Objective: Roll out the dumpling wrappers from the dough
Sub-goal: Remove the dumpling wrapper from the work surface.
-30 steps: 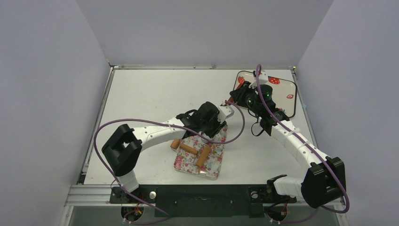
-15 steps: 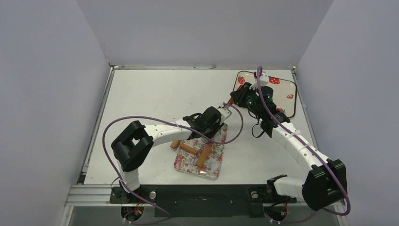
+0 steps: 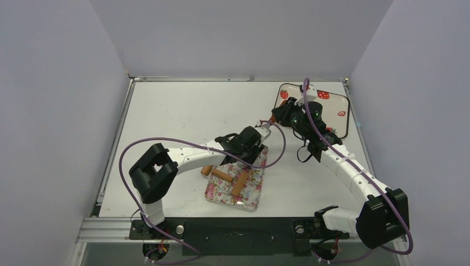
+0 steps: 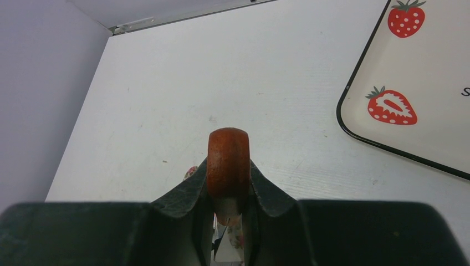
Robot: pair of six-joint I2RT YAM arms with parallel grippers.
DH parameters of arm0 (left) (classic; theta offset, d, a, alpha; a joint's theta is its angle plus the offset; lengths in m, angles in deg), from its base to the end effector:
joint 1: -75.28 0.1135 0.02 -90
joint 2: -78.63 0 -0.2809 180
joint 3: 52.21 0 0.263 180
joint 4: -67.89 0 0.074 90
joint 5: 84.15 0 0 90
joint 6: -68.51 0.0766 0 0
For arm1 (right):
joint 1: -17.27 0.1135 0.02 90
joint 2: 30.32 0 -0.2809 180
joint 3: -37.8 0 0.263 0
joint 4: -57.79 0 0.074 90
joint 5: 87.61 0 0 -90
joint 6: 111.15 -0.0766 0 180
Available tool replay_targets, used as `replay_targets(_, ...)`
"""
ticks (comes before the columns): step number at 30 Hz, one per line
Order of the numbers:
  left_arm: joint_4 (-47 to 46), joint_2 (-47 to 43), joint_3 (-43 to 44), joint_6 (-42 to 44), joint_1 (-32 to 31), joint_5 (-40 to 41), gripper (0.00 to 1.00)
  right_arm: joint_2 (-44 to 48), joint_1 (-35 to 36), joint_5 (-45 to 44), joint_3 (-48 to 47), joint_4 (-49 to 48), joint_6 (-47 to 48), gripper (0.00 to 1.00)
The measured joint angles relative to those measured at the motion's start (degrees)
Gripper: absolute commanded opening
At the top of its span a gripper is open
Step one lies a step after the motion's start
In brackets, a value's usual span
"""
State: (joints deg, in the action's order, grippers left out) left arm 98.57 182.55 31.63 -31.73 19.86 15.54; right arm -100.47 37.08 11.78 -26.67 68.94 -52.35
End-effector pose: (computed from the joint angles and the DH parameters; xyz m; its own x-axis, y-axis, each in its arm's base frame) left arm 0.2542 -0.3460 0.1801 -0.5661 0.5125 -0.6457 0.6611 0.7502 0.0158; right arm 0.3058 0.1234 0.3084 -0.4823 0.3695 -0.7943 -0.2706 0.7995 0.5362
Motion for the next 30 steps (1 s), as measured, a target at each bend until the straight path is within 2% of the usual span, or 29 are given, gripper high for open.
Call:
replay_targets(10, 0.66, -0.04, 0.0, -2.86, -1.18, -2.56, 0.39, 0.35, -0.46, 0.13, 0.2, 0.39, 0.09, 0.0)
replay_targets(16, -1.49, 0.09, -0.98, -2.05, -1.38, -2.21, 0.33, 0.5, -0.48, 0.15, 0.35, 0.37, 0.04, 0.0)
replay_targets(24, -3.56, 1.05, -2.82, 3.72, -1.33, -4.15, 0.18, 0.68, -0.66, 0.39, 0.52, 0.37, 0.13, 0.0)
replay_targets(30, -1.79, 1.05, -3.1, 12.76, -0.68, -9.38, 0.1, 0.59, -0.66, 0.28, 0.52, 0.33, 0.28, 0.0)
